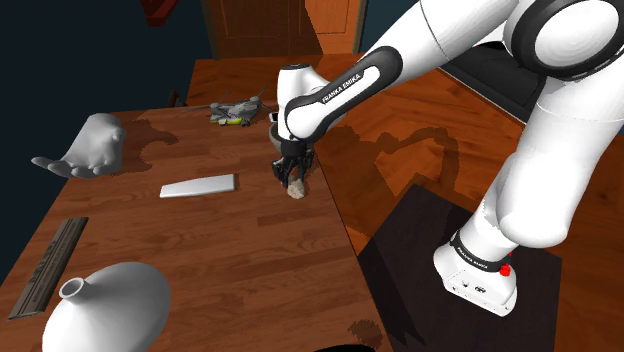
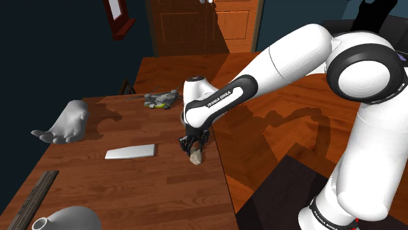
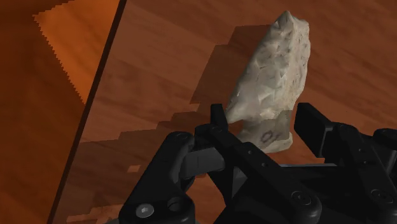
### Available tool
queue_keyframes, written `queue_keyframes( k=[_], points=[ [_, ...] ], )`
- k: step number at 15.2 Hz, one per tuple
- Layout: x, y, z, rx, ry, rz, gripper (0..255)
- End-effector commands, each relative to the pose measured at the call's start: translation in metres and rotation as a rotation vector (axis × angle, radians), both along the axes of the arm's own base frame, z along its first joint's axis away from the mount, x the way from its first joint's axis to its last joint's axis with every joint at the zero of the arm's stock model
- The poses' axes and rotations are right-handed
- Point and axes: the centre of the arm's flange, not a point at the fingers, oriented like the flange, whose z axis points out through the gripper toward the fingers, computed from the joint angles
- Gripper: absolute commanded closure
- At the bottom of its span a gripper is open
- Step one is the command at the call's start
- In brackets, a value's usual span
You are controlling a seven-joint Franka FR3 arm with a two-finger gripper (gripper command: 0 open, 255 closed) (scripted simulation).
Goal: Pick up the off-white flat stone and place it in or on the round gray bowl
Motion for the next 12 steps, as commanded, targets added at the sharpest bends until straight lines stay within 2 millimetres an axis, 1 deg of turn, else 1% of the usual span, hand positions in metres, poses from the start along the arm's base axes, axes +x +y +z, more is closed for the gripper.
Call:
queue_keyframes(
  k=[1, 8, 12],
  points=[
    [-0.001, 0.000, -0.002, -0.001, 0.003, 0.000, 255],
    [-0.001, 0.000, -0.002, -0.001, 0.003, 0.000, 255],
    [-0.001, 0.000, 0.020, -0.001, 0.003, 0.000, 255]
  ],
)
